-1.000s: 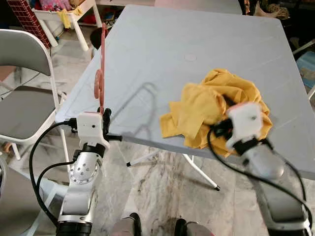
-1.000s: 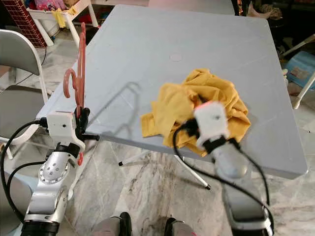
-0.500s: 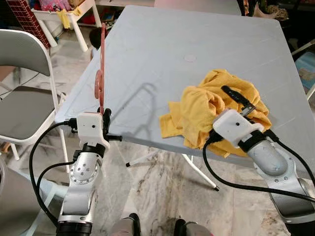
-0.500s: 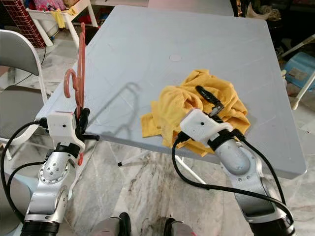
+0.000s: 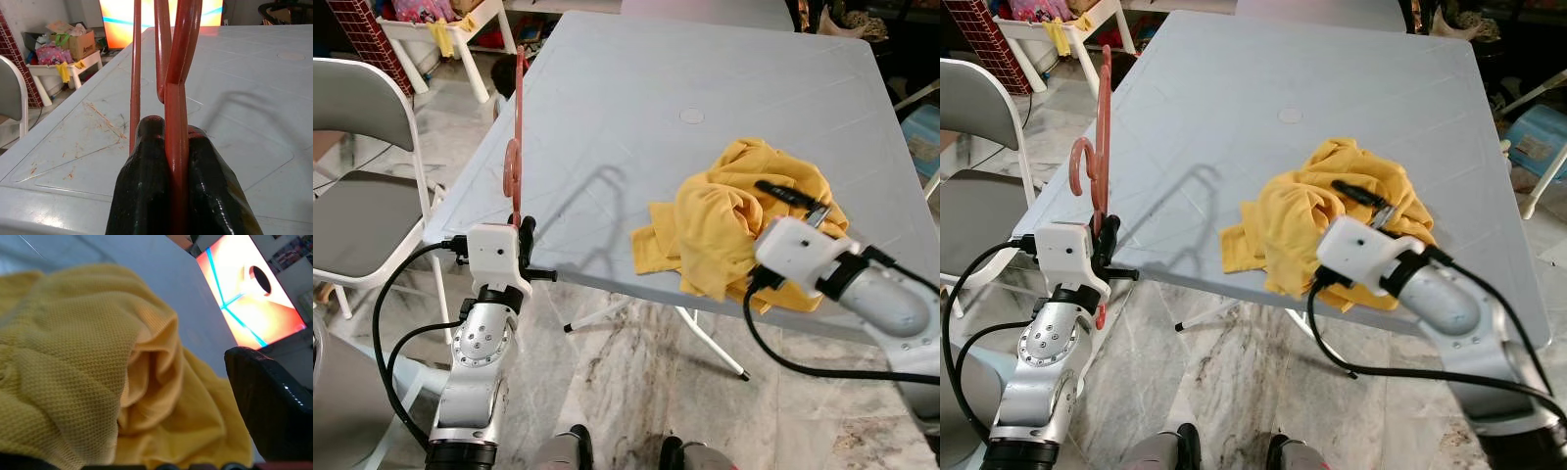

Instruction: Hang hanger

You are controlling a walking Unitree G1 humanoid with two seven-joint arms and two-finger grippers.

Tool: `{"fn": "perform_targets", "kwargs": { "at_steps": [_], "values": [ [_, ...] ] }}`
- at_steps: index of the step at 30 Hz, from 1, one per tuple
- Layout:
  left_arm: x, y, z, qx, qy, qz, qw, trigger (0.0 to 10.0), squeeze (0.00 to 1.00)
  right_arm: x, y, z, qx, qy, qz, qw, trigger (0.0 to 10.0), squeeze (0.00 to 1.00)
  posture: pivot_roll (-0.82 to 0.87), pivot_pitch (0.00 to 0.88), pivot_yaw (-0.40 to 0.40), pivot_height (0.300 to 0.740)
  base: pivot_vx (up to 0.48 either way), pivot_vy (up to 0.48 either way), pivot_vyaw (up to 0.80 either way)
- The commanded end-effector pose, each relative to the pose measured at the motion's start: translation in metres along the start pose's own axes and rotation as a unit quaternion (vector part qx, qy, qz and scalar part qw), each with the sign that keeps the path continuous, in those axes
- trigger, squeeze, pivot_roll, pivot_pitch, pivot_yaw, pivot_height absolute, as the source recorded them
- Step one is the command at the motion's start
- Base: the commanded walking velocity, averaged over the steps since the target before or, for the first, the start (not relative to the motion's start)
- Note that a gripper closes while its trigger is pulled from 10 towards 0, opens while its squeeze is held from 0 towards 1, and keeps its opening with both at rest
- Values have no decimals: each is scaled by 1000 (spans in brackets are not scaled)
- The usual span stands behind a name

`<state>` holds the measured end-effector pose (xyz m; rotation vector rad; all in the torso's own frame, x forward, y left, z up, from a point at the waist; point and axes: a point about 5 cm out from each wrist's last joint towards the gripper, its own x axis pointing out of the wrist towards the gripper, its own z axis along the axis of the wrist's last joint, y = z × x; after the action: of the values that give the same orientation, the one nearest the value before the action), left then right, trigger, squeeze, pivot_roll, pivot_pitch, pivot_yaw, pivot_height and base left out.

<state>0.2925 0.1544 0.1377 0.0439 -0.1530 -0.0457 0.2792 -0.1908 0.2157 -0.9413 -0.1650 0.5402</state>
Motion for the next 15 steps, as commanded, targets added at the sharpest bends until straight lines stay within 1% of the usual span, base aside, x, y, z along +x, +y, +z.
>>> {"fn": "perform_targets", "kwargs": {
  "at_steps": [1,2,4,5,6,8,9,10,11,12,13,14,15],
  "values": [
    [-3,-2,-12,-1,31,-1,1000,10000,0,-2,-5,-2,-6,4,-1,1000,10000,1000,-77,171,20,740,0,0,0],
    [-3,-1,-12,0,31,-1,1000,10000,0,-5,-8,-5,-12,16,9,1000,10000,1000,-77,171,20,740,0,0,0],
    [-3,-1,-12,0,31,-1,1000,10000,0,-8,-7,-8,-9,26,24,999,10000,1000,-77,171,20,740,0,0,0],
    [-3,-1,-12,0,31,-1,1000,10000,0,-12,-3,-12,5,38,57,998,10000,1000,-77,171,20,740,0,0,0],
    [-3,-2,-12,0,31,-2,1000,10000,0,-19,5,-17,26,54,103,993,10000,1000,-77,171,20,740,0,0,0],
    [-3,-1,-12,0,32,-3,999,10000,0,-23,9,-20,31,61,128,989,10000,1000,-73,171,24,740,0,0,0],
    [-3,-1,-12,0,32,-3,999,10000,0,-25,11,-17,75,52,130,987,10000,1000,-73,171,24,740,0,0,0],
    [-3,-1,-12,0,32,-4,999,10000,0,-25,11,-15,99,42,132,985,10000,1000,-73,171,24,740,0,0,0],
    [-3,-1,-12,1,32,-4,999,10000,0,-26,12,-12,120,33,137,983,10000,1000,-73,172,25,740,0,0,0],
    [-3,-1,-12,1,32,-4,999,10000,0,-26,12,-12,120,33,137,983,10000,1000,-73,172,25,740,0,0,0],
    [-3,-1,-12,1,32,-4,999,10000,0,-27,13,-8,139,21,146,979,10000,1000,-74,172,26,740,0,0,0],
    [-3,-1,-12,1,32,-4,999,10000,0,-27,15,-5,158,8,151,976,10000,906,-74,172,26,740,0,0,0],
    [-3,-1,-12,1,32,-5,999,10000,0,-24,13,2,191,-22,139,971,10000,855,-72,172,26,740,0,0,0]
  ]
}}
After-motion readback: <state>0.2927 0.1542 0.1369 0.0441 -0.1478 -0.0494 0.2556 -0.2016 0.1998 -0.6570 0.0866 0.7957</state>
